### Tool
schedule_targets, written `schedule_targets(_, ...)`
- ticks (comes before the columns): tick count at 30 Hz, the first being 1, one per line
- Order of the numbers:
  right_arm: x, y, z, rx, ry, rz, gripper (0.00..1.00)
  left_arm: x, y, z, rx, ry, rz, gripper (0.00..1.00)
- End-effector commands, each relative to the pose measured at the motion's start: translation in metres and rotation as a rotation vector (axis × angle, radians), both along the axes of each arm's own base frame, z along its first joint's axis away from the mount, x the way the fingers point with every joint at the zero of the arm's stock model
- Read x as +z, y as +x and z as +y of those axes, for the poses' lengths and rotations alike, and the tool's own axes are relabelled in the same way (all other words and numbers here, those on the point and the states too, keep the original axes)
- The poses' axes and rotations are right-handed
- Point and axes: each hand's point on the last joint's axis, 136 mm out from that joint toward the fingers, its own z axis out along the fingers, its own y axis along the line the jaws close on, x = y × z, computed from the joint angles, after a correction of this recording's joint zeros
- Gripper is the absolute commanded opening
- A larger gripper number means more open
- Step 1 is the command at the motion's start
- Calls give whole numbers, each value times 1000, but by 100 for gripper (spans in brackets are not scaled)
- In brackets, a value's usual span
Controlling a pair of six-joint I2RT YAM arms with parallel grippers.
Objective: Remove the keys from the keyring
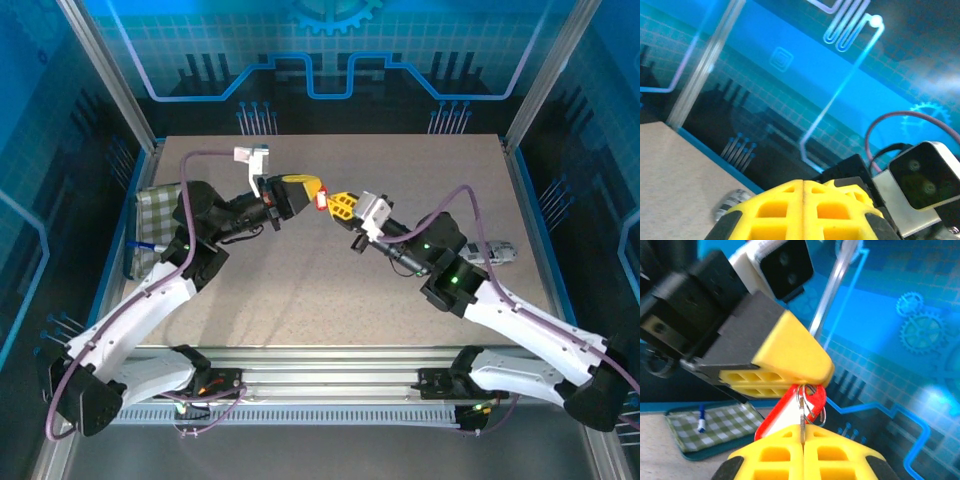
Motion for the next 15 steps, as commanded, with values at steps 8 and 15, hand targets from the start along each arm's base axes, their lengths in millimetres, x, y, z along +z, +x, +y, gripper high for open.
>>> schedule_targets(8, 32, 9, 13, -183, 2, -38, 0, -8, -3, -5, 105, 107, -53, 0)
schedule_targets(15, 31, 13, 29, -246, -51, -62, 0, -13, -9, -15, 122, 167, -87, 0)
